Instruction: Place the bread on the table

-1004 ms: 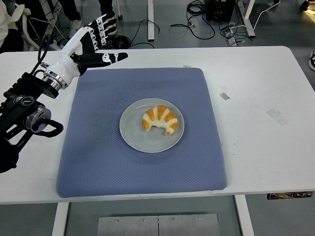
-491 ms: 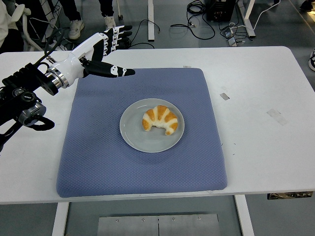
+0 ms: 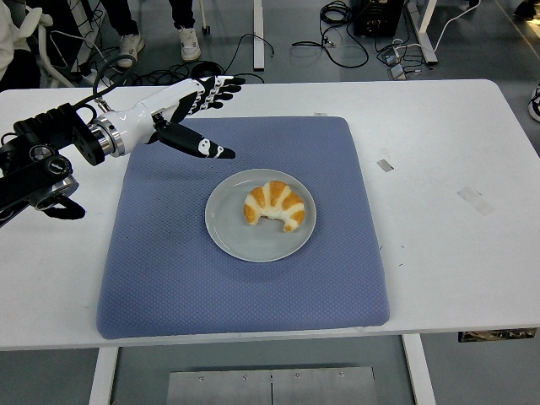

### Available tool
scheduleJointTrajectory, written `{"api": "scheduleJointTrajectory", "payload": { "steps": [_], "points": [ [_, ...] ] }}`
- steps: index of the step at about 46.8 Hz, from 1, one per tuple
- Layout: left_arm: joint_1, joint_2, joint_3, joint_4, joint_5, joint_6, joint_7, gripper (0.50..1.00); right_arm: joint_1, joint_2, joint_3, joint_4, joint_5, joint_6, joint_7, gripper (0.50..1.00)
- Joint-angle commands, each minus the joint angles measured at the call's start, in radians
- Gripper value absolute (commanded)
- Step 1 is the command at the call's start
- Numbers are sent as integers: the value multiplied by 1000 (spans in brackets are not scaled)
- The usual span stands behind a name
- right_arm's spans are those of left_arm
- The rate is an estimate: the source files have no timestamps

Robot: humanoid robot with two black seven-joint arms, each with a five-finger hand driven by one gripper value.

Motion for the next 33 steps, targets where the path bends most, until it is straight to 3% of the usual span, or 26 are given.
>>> {"api": "scheduleJointTrajectory", "payload": {
  "steps": [1,27,33],
  "points": [
    [-9,3,13,0,7,-7,-2,983,0,0,0,0,0,0,0,1000],
    [-37,-25,16,-26,234,-78,-10,981,0,0,0,0,0,0,0,1000],
    [-55,-33,81,-24,256,-81,-11,981,0,0,0,0,0,0,0,1000]
  ]
}}
